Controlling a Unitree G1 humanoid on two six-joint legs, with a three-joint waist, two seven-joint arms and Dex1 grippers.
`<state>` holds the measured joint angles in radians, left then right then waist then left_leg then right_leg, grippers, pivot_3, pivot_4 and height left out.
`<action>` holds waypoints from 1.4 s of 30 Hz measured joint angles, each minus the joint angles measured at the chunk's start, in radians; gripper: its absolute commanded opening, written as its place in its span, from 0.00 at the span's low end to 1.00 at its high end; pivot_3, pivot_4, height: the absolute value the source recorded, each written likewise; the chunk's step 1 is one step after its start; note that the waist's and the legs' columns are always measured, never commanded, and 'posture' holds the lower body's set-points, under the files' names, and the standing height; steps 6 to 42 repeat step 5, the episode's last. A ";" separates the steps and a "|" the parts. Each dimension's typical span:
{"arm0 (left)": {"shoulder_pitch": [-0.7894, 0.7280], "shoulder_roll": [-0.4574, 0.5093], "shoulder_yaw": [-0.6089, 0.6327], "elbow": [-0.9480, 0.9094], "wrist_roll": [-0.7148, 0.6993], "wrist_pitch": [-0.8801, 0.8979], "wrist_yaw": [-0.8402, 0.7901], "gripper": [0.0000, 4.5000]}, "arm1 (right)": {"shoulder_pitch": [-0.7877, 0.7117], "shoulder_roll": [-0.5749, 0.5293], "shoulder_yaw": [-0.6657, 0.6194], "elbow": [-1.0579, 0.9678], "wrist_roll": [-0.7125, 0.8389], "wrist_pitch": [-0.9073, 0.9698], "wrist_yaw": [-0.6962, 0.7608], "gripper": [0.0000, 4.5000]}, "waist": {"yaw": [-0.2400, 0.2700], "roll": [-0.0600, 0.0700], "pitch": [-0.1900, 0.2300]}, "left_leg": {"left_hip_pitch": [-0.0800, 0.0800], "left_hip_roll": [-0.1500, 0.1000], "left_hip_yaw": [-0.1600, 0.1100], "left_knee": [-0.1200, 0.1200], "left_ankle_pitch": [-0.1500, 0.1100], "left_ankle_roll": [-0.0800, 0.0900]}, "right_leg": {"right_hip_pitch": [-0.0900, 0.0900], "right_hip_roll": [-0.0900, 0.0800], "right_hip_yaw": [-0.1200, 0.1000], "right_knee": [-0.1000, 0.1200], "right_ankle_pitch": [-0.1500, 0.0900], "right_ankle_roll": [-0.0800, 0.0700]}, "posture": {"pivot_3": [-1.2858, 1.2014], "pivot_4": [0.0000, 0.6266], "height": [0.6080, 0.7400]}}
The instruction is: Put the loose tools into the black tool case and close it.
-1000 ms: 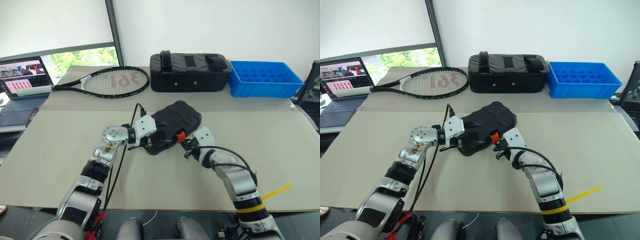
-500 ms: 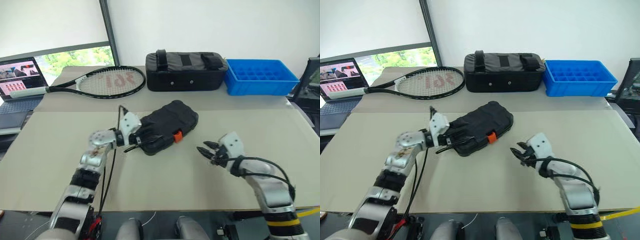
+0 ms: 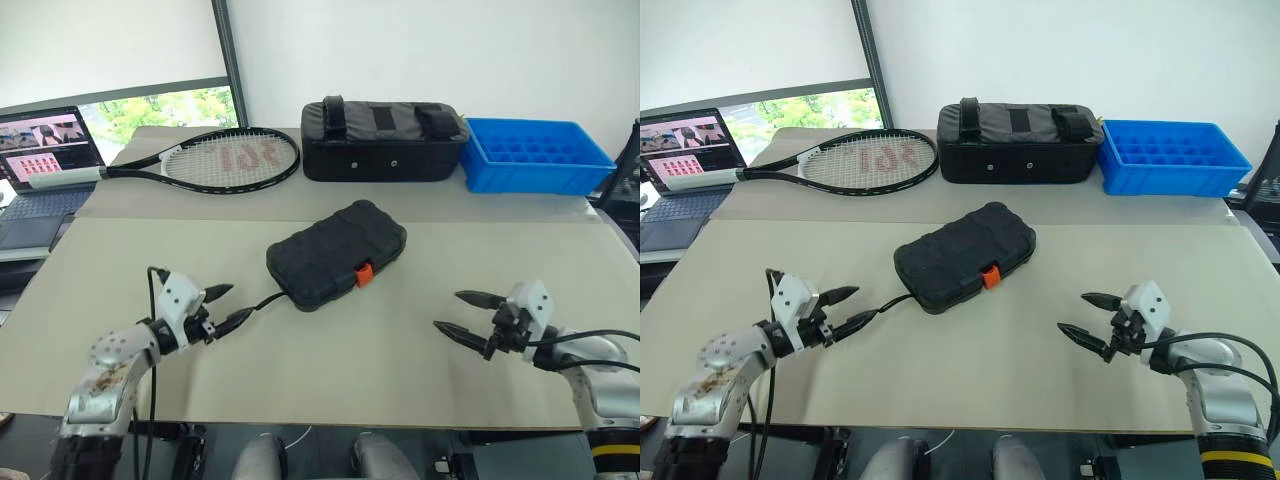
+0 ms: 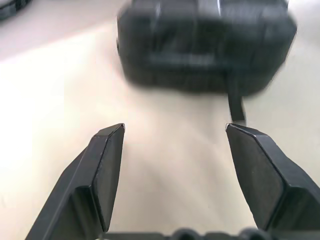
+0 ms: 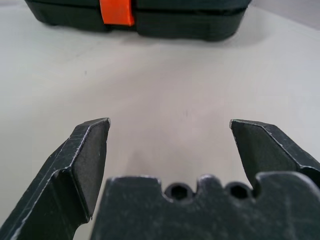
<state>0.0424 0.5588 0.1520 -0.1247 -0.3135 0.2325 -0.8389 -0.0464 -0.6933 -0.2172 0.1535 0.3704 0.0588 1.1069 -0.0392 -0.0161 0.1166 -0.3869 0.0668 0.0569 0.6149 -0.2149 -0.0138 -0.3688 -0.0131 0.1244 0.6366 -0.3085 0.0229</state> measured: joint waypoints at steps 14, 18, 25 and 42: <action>0.032 -0.007 -0.011 -0.018 0.014 -0.003 0.041 0.77 | -0.008 -0.002 -0.012 0.034 0.007 -0.036 0.023 0.99 | 0.000 0.000 0.000 | 0.001 0.000 0.000 0.000 0.000 0.000 | 0.000 0.000 0.000 0.000 0.000 0.000 | 0.52 0.24 0.76; 0.032 -0.007 -0.011 -0.018 0.014 -0.003 0.041 0.77 | -0.008 -0.002 -0.012 0.034 0.007 -0.036 0.023 0.99 | 0.000 0.000 0.000 | 0.001 0.000 0.000 0.000 0.000 0.000 | 0.000 0.000 0.000 0.000 0.000 0.000 | 0.52 0.24 0.76; 0.032 -0.007 -0.011 -0.018 0.014 -0.003 0.041 0.77 | -0.008 -0.002 -0.012 0.034 0.007 -0.036 0.023 0.99 | 0.000 0.000 0.000 | 0.001 0.000 0.000 0.000 0.000 0.000 | 0.000 0.000 0.000 0.000 0.000 0.000 | 0.52 0.24 0.76; 0.032 -0.007 -0.011 -0.018 0.014 -0.003 0.041 0.77 | -0.008 -0.002 -0.012 0.034 0.007 -0.036 0.023 0.99 | 0.000 0.000 0.000 | 0.001 0.000 0.000 0.000 0.000 0.000 | 0.000 0.000 0.000 0.000 0.000 0.000 | 0.52 0.24 0.76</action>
